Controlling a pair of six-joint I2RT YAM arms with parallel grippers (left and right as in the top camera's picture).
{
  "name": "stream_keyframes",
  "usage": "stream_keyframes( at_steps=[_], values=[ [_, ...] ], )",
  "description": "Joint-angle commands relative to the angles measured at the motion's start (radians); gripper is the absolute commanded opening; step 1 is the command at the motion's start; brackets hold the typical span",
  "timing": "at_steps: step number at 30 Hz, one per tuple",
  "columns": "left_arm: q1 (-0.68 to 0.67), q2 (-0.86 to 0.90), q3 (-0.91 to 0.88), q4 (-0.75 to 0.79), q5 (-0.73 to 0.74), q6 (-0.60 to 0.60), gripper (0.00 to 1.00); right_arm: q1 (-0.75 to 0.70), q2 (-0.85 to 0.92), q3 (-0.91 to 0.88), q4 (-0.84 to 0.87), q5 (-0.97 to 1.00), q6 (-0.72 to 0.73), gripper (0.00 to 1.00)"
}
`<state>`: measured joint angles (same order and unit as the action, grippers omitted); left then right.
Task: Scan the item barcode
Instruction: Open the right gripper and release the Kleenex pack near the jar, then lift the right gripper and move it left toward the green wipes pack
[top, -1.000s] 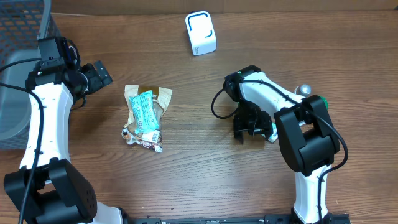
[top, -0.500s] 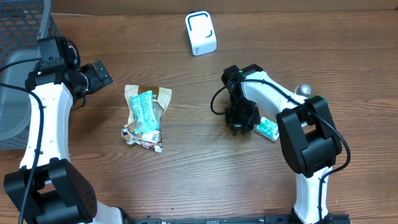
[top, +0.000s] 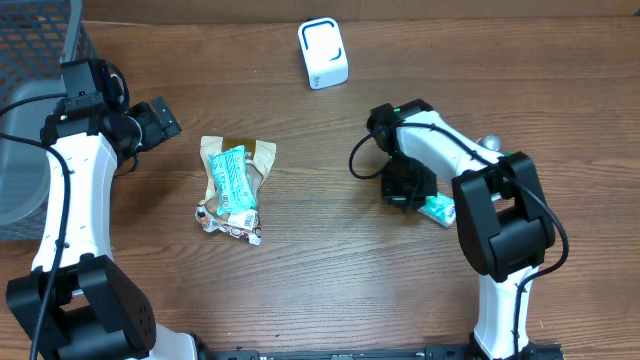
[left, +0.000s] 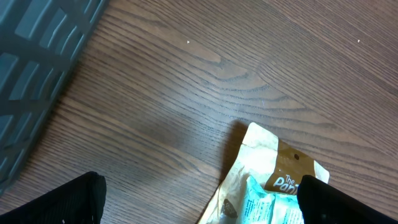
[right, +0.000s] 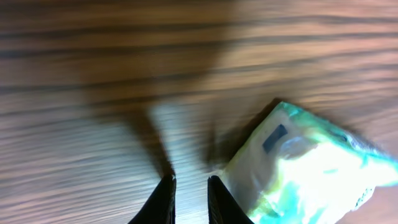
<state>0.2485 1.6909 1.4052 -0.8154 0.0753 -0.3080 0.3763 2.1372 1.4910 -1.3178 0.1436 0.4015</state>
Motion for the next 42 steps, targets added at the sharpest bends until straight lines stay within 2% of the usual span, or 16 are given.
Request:
stream_keyframes(
  at_steps=[1,21,27,31,42],
  values=[
    [-0.007,0.002,0.017,0.001,0.003,-0.006,1.00,-0.047,0.019,-0.012,-0.004,0.058,0.022,0.15],
    [-0.007,0.002,0.017,0.001,0.003,-0.006,1.00,-0.066,0.019,-0.013,-0.005,0.051,0.021,0.17],
    [-0.007,0.002,0.017,0.001,0.003,-0.006,1.00,-0.066,0.019,-0.013,-0.031,0.103,0.022,0.18],
    [-0.007,0.002,0.017,0.001,0.003,-0.006,1.00,-0.066,0.019,-0.013,-0.031,0.100,0.046,0.21],
    [-0.007,0.002,0.017,0.001,0.003,-0.006,1.00,-0.029,0.019,-0.013,0.073,-0.180,0.043,0.21]
  ],
)
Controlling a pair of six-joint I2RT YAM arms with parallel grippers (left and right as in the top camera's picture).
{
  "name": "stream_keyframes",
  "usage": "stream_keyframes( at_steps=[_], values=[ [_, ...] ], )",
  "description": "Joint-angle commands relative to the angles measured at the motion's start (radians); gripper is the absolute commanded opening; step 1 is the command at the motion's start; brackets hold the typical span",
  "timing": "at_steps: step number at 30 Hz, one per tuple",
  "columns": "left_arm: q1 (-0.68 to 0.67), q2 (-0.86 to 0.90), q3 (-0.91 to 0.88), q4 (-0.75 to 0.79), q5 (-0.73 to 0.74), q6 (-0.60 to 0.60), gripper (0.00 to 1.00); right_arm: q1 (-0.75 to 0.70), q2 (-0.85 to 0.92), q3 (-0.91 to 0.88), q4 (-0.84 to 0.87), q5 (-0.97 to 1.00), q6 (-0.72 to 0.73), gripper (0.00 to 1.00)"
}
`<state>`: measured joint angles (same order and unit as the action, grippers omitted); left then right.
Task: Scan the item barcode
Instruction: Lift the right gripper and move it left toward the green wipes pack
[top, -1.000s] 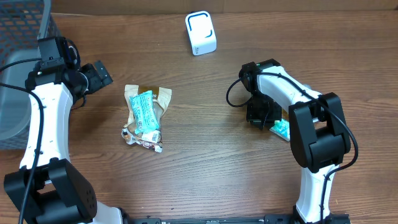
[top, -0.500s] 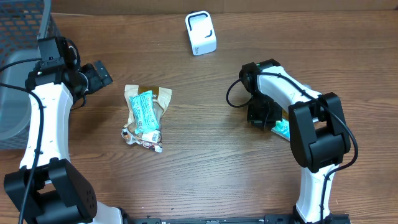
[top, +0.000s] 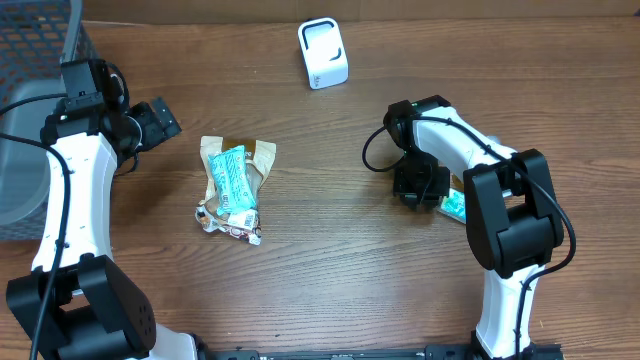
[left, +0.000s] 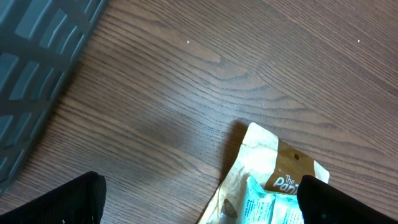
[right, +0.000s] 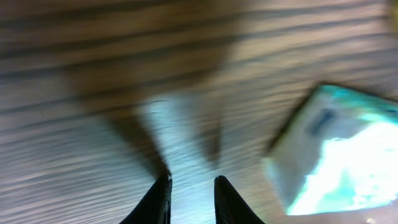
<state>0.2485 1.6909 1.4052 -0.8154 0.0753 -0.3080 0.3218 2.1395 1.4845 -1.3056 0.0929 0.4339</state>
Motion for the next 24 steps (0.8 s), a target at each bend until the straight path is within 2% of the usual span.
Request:
stream_keyframes(
  at_steps=[1,3,4,5,6,8,22,24],
  values=[
    [-0.007,0.002,0.017,0.001,0.003,-0.006,1.00,0.032,0.016,-0.006,0.098,-0.189,0.011,0.22],
    [-0.007,0.002,0.017,0.001,0.003,-0.006,1.00,0.037,0.016,-0.006,0.147,-0.248,0.011,0.24],
    [-0.007,0.002,0.017,0.001,0.003,-0.006,1.00,0.039,0.016,-0.006,0.177,-0.279,0.011,0.41],
    [-0.007,0.002,0.017,0.001,0.003,-0.006,1.00,0.041,0.016,-0.006,0.195,-0.298,0.011,0.51],
    [-0.007,0.002,0.017,0.001,0.003,-0.006,1.00,0.044,0.016,-0.006,0.216,-0.320,0.011,0.71],
    [-0.007,0.002,0.017,0.001,0.003,-0.006,1.00,0.049,0.016,-0.006,0.241,-0.343,0.011,1.00],
    [-0.007,0.002,0.017,0.001,0.003,-0.006,1.00,0.089,0.016,-0.006,0.291,-0.341,0.011,1.00],
    [-0.007,0.002,0.017,0.001,0.003,-0.006,1.00,0.087,0.016,-0.005,0.290,-0.342,0.011,0.92]
  ],
)
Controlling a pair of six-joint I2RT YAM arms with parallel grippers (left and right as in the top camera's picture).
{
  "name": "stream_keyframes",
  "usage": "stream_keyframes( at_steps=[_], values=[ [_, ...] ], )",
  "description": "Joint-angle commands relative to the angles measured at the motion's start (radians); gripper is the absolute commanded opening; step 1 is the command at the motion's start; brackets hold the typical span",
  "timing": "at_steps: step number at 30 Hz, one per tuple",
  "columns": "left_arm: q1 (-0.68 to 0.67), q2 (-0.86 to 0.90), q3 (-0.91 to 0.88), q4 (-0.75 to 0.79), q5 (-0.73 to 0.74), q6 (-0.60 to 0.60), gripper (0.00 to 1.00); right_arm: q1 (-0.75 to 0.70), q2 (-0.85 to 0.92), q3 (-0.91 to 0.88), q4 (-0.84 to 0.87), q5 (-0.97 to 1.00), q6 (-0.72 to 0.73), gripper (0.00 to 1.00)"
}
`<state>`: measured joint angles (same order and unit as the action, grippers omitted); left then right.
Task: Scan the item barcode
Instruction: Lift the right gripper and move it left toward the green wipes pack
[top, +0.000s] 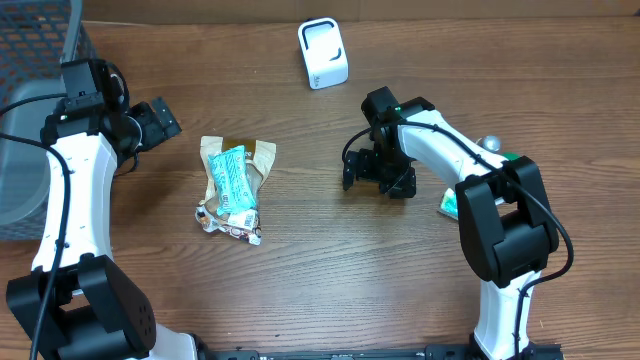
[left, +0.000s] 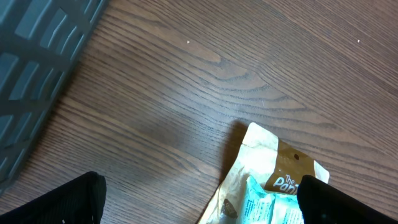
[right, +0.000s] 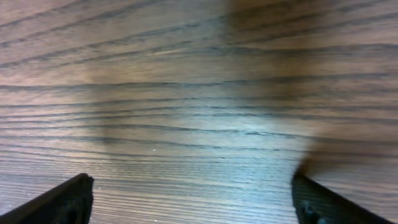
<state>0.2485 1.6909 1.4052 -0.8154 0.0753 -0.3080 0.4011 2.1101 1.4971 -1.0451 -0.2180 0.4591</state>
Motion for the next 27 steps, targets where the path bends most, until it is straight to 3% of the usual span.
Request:
stream_keyframes(
  at_steps=[1,3,6,14,21,27],
  values=[
    [-0.007,0.002,0.017,0.001,0.003,-0.006,1.00,0.002,0.044,-0.007,0.009,-0.041,-0.013,0.80],
    [-0.007,0.002,0.017,0.001,0.003,-0.006,1.00,0.001,0.028,0.003,-0.013,-0.057,-0.018,0.69],
    [-0.007,0.002,0.017,0.001,0.003,-0.006,1.00,0.014,-0.052,0.003,-0.015,-0.025,-0.021,0.64],
    [-0.007,0.002,0.017,0.001,0.003,-0.006,1.00,0.156,-0.395,0.003,-0.011,0.096,-0.015,0.64],
    [-0.007,0.002,0.017,0.001,0.003,-0.006,1.00,0.326,-0.414,0.000,0.068,0.301,0.069,0.64],
    [-0.007,0.002,0.017,0.001,0.003,-0.006,1.00,0.357,-0.410,-0.001,0.109,0.312,0.092,0.72]
  ],
)
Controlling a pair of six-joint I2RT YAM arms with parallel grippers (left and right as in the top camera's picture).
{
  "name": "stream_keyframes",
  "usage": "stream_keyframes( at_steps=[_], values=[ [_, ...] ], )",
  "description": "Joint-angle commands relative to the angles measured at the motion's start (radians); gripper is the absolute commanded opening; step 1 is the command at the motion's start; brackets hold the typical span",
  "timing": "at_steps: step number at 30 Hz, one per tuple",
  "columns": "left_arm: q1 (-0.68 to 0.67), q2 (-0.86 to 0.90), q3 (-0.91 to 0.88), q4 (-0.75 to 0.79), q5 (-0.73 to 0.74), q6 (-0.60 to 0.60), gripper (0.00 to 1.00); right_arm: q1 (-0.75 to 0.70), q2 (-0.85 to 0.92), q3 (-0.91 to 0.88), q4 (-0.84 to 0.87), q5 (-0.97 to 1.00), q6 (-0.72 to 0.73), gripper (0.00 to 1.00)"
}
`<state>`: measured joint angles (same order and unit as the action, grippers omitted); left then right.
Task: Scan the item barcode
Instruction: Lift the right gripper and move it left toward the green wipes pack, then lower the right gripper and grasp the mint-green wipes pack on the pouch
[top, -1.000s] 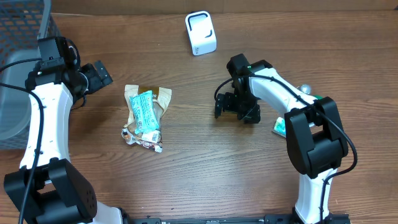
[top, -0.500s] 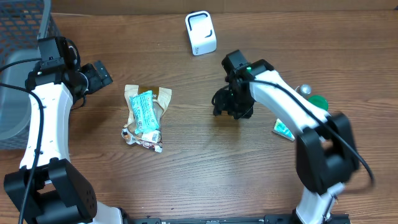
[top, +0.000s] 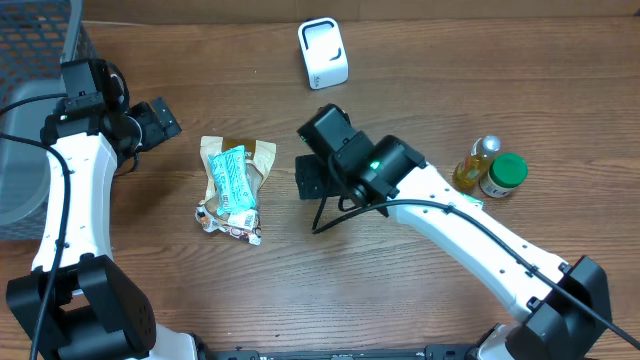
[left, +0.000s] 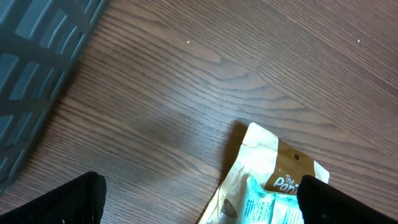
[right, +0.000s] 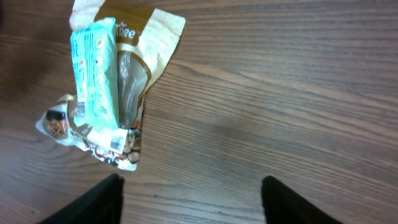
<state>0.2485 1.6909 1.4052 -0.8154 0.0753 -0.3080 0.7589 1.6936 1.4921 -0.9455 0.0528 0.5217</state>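
A pile of snack packets lies left of centre: a teal packet on a tan-and-brown pouch, with a printed wrapper at its near end. The white scanner stands at the back. My right gripper hangs just right of the pile, open and empty; in its wrist view the fingers stand wide apart over bare wood. My left gripper is open, up and left of the pile, with the pouch's corner near its right finger.
A grey mesh basket fills the far left corner and shows in the left wrist view. A yellow bottle and a green-lidded jar stand at the right. The wooden table runs to the front edge.
My right arm has stretched left, so its open gripper went from the table's centre-right to beside the packet pile. The bottle and jar now show. The left arm has not moved.
My right gripper was nearly shut beside a teal packet on the right side of the table, and that packet then lay slightly further right. Later the gripper was open over bare wood, apart from it. Now it is beside the pile. The left arm stayed still throughout.
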Motion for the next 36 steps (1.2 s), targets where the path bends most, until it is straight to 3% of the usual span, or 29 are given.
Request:
stream_keyframes(
  at_steps=[1,15,19,36],
  values=[
    [-0.007,0.002,0.017,0.001,0.003,-0.006,1.00,-0.001,0.009,0.004,0.009,0.040,0.029,0.74],
    [-0.007,0.002,0.017,0.002,0.003,-0.006,1.00,-0.001,0.018,0.004,0.010,0.040,0.029,0.91],
    [-0.007,0.002,0.017,0.002,0.003,-0.006,1.00,-0.001,0.018,0.004,0.011,0.040,0.029,1.00],
    [-0.007,0.002,0.017,0.002,0.003,-0.006,1.00,-0.001,0.018,0.004,0.025,0.040,0.029,1.00]
  ],
)
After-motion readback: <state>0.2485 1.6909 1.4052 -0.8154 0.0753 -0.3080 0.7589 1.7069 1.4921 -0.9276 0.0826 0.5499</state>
